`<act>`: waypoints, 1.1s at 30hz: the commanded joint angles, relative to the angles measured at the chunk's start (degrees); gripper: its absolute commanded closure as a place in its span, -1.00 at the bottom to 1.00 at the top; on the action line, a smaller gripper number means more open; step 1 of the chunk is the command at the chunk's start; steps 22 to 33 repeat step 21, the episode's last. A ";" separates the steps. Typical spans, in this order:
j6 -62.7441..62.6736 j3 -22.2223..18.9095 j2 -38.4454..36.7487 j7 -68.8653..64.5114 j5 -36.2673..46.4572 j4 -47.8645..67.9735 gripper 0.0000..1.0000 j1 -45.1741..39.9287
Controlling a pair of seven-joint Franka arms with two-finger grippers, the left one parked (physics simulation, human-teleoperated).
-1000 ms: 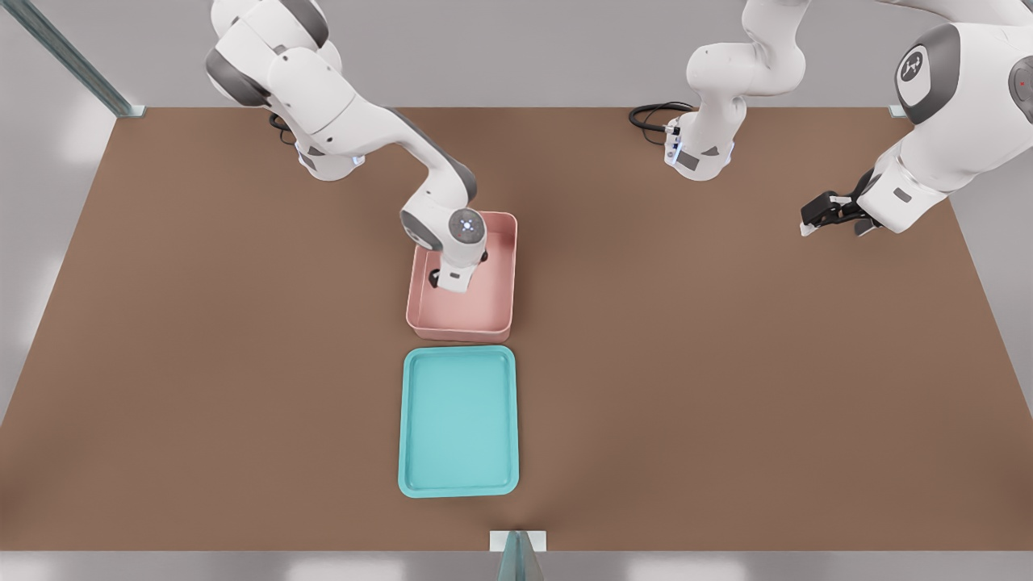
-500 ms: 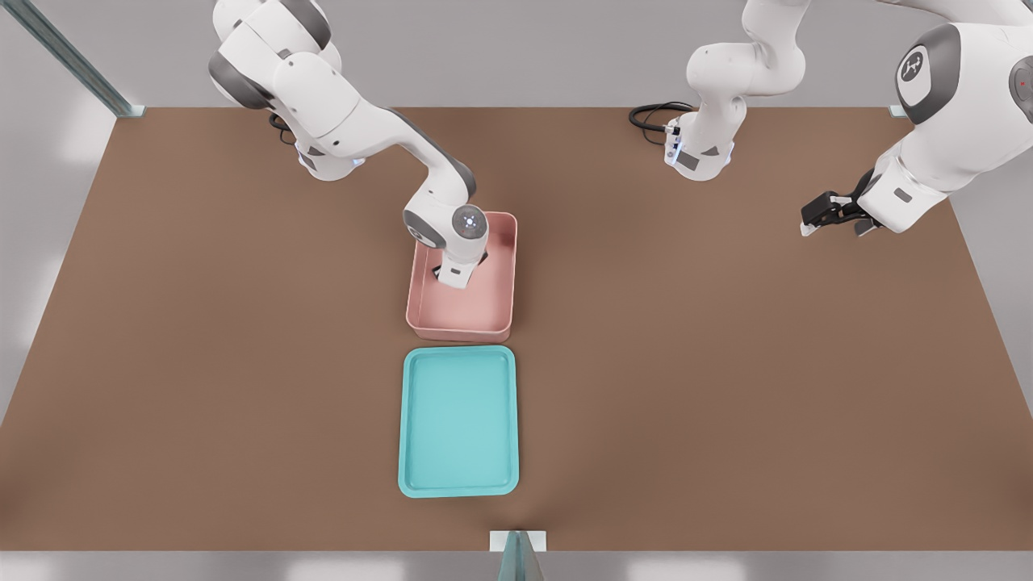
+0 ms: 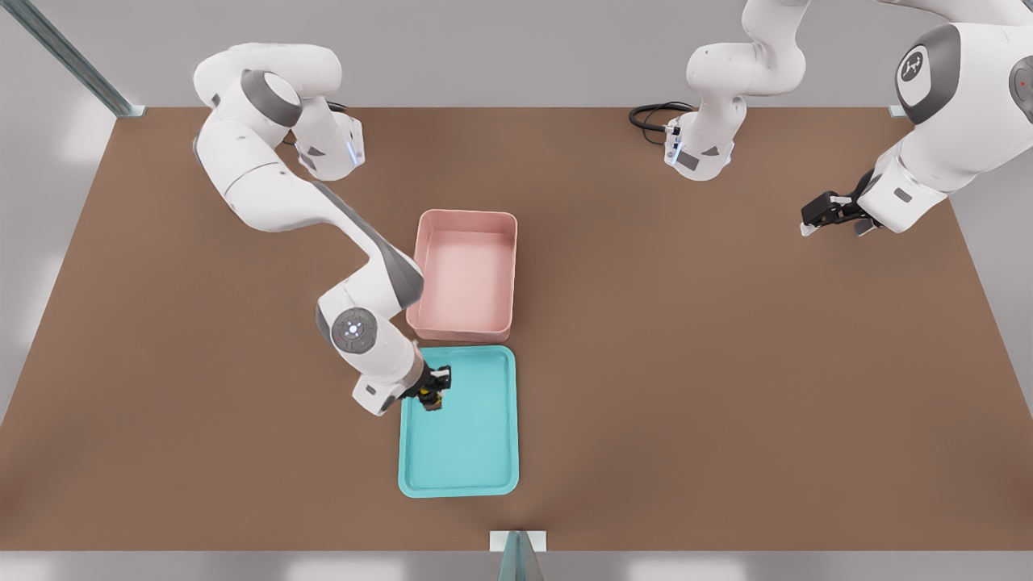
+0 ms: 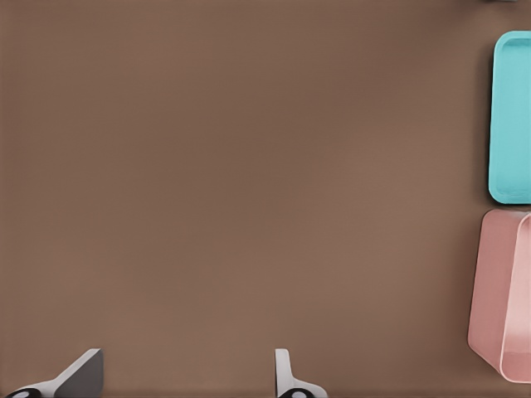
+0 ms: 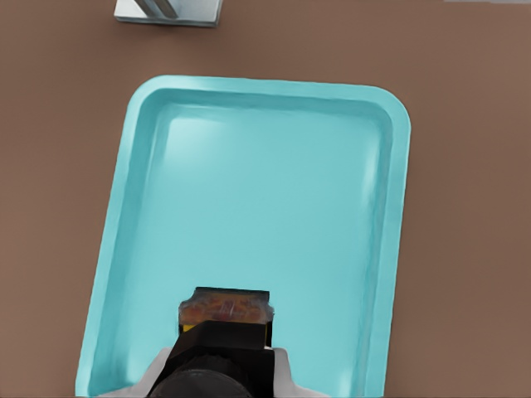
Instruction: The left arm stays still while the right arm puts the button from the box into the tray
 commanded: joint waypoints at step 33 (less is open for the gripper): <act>-38.64 -23.29 -40.78 -20.93 23.30 -16.94 -1.00 -9.64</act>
